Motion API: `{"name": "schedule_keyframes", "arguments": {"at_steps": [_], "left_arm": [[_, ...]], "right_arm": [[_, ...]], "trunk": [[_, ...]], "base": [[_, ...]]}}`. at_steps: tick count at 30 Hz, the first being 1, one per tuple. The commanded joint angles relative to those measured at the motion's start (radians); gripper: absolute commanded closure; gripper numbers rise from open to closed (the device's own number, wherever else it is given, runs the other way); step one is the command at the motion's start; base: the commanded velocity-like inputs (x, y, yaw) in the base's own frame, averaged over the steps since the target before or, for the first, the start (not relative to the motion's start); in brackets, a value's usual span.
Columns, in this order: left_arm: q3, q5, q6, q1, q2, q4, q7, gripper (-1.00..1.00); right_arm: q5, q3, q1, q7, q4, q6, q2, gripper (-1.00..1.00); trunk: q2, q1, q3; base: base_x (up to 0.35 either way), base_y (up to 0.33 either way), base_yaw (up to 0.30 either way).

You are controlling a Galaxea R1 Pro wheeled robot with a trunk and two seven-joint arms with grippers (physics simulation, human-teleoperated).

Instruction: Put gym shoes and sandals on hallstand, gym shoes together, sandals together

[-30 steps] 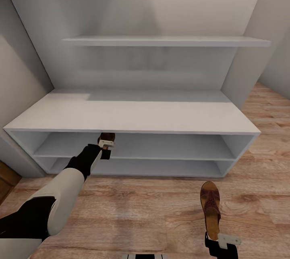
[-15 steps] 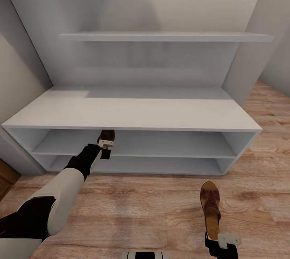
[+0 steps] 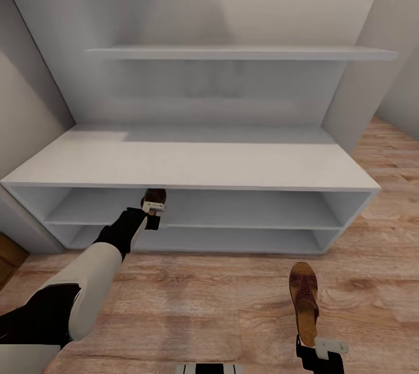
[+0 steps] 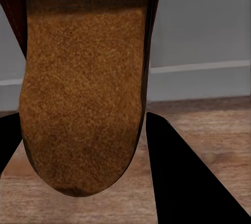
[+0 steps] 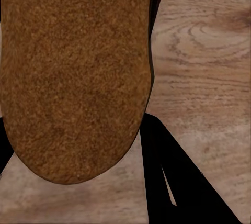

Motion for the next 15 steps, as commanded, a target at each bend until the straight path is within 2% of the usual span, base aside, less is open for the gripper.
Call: {"name": "schedule_keyframes", "arguments": {"at_steps": [1, 6, 15], "left_arm": [[0.007, -0.008, 0.005, 0.0, -0.001, -0.001, -0.003, 1.0], [0.008, -0.008, 0.005, 0.0, 0.003, -0.001, -0.003, 1.0], [0.009, -0.008, 0.005, 0.0, 0.007, -0.001, -0.003, 1.0]], "right_arm": [[0.004, -0.007, -0.001, 0.002, 0.001, -0.003, 0.0, 1.0], [0.004, -0.007, -0.001, 0.002, 0.001, -0.003, 0.0, 1.0], [0.004, -0.007, -0.001, 0.002, 0.001, -0.003, 0.0, 1.0]], "trunk": [[0.0, 0.0, -0.001], [0.0, 0.0, -0.001], [0.0, 0.0, -0.001]], "base": [[0.175, 0.0, 0.0], [0.167, 0.0, 0.0], [0.029, 0.0, 0.0]]}}
